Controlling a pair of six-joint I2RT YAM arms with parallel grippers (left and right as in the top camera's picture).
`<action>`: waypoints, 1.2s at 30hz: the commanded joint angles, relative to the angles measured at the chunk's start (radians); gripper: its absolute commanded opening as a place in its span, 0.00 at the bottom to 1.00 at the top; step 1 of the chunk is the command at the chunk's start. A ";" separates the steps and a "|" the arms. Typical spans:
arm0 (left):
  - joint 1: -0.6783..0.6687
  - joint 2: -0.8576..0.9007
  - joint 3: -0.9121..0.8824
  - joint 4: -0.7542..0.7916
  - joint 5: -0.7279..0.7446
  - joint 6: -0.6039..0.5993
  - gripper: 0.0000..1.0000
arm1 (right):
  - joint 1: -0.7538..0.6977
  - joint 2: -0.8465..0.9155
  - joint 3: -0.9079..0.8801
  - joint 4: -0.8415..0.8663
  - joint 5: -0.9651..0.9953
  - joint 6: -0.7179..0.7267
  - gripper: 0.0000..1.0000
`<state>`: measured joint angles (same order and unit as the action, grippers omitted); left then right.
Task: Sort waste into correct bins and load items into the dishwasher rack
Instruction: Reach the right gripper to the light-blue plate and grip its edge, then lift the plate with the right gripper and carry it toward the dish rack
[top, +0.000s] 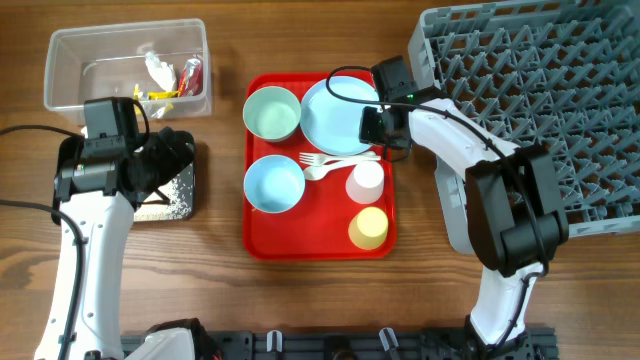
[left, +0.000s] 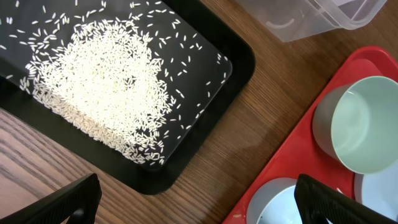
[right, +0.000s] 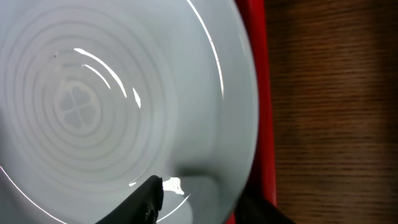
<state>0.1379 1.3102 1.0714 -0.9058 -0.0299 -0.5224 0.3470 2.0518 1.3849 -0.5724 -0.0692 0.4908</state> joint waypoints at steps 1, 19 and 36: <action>0.005 0.005 0.009 -0.002 0.016 -0.010 1.00 | 0.000 0.024 0.012 0.017 0.002 0.009 0.23; 0.005 0.005 0.009 -0.002 0.015 -0.010 1.00 | -0.002 0.021 0.012 0.055 0.108 0.004 0.04; 0.005 0.005 0.009 -0.002 0.015 -0.010 1.00 | -0.100 -0.103 0.270 -0.110 0.183 -0.225 0.04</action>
<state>0.1379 1.3102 1.0714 -0.9058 -0.0269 -0.5224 0.2577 2.0232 1.5711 -0.6548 0.0586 0.3668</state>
